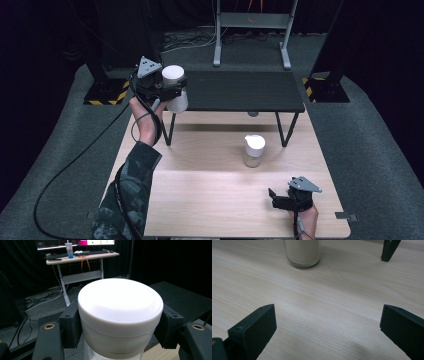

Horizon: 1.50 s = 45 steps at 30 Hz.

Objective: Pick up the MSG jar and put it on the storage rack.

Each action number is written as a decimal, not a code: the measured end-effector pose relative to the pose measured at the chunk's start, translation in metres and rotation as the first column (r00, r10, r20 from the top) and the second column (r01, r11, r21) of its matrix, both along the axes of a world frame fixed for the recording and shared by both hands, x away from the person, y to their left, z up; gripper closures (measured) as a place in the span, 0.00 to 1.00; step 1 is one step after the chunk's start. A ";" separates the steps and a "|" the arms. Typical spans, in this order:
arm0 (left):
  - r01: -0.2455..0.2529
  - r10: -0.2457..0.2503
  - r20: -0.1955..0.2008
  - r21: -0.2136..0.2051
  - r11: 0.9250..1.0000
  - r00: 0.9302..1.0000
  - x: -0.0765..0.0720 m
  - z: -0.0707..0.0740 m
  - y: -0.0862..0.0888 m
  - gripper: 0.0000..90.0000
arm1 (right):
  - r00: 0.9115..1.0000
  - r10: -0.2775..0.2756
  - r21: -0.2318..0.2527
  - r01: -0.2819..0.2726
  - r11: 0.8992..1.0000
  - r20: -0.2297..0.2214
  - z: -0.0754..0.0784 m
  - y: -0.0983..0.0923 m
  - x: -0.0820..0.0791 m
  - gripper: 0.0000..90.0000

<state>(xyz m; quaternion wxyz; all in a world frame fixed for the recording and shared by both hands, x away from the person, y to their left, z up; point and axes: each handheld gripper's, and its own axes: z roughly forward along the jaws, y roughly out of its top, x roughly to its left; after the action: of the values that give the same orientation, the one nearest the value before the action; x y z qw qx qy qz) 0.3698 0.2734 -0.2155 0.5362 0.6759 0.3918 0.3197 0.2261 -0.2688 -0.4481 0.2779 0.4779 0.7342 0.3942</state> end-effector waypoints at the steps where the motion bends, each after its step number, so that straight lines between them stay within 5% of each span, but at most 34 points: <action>1: -0.002 0.002 -0.003 0.002 1.000 1.000 0.002 0.000 -0.001 0.38 | 1.000 0.000 0.000 0.000 1.000 0.000 0.000 0.000 0.000 0.00; 19: -0.040 0.040 -0.045 -0.003 0.999 0.998 0.027 -0.004 -0.007 0.38 | 1.000 0.001 0.003 -0.001 1.000 0.001 0.000 -0.001 0.000 0.00; 45: -0.034 0.032 -0.048 -0.028 0.999 0.998 0.038 -0.011 0.000 0.38 | 1.000 -0.001 0.003 0.001 1.000 0.005 -0.001 0.000 -0.001 0.00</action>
<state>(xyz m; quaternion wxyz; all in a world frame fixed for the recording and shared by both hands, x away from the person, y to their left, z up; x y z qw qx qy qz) 0.4074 0.2738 -0.2266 0.5310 0.6689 0.4200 0.3069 0.2252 -0.2693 -0.4488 0.2792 0.4776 0.7326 0.3966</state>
